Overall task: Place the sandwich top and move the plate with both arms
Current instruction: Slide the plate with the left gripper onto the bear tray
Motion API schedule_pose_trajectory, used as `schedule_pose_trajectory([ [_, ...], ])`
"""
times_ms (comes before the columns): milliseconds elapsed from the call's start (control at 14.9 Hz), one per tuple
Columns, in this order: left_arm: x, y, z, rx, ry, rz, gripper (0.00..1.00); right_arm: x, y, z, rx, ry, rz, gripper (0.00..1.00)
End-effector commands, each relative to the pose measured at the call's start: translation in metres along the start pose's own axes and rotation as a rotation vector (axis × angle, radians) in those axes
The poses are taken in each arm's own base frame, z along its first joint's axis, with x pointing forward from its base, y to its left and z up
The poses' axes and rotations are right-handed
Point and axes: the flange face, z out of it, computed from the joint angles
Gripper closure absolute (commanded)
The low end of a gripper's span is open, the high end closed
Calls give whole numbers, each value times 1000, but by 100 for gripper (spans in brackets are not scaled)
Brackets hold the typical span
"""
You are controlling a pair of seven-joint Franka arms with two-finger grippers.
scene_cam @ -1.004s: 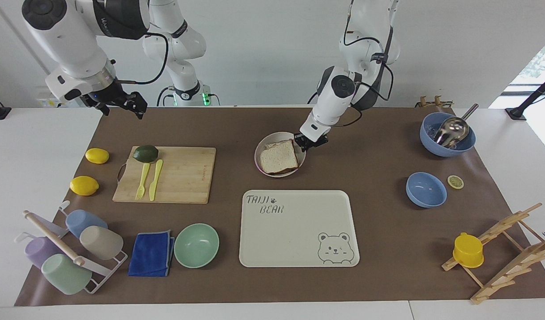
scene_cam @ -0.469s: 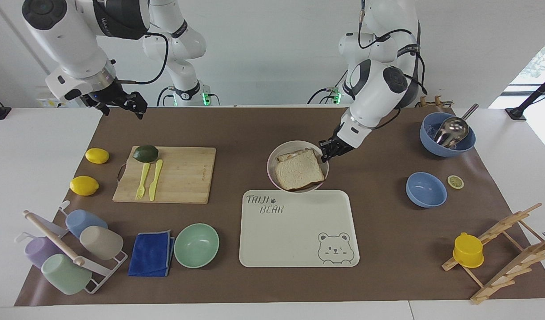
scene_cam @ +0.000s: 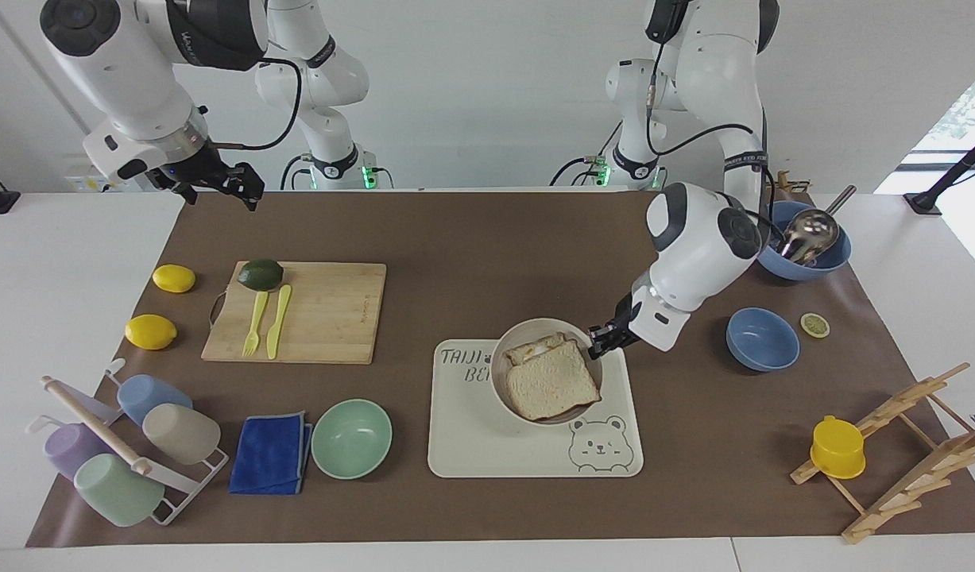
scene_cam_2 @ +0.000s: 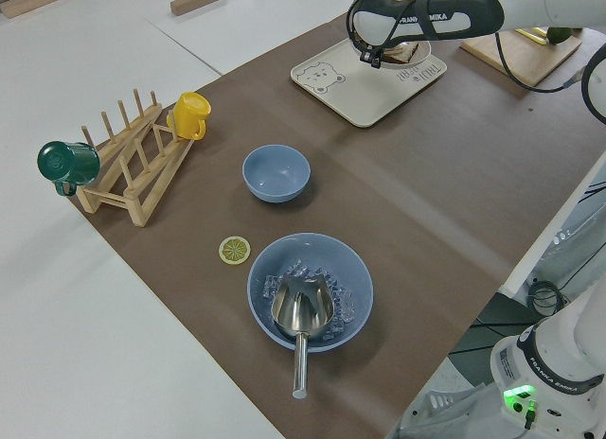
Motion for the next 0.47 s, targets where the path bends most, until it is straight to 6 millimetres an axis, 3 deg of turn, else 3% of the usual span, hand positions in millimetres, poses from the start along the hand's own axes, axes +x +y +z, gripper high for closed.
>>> schedule_pose_trajectory([
  [0,20,2,21,-4,-8,42,100,-5,1,-3,21,-3,-22,0],
  [402,22,1,33,-14,35,69,100,-5,2,-3,18,-3,-19,0],
])
